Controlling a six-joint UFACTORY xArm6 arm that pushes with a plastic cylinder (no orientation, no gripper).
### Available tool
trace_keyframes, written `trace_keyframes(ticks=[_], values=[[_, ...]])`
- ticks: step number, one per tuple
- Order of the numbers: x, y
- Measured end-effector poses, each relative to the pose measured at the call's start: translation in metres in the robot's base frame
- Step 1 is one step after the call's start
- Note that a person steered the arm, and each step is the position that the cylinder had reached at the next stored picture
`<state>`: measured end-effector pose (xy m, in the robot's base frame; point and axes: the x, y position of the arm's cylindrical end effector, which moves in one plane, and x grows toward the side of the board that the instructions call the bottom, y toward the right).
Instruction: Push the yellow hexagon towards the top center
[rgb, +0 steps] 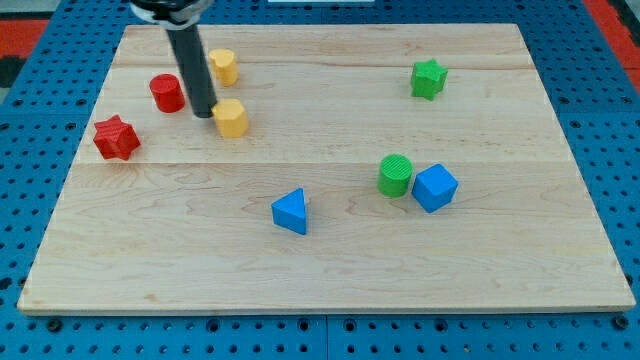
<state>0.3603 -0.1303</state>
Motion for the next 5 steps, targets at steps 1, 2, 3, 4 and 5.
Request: trace_keyframes(ticks=[1,2,3,4,5], values=[[0.009,-0.019],[0.043,-0.015],[0.042,0.016],[0.001,0.036],[-0.026,0.06]])
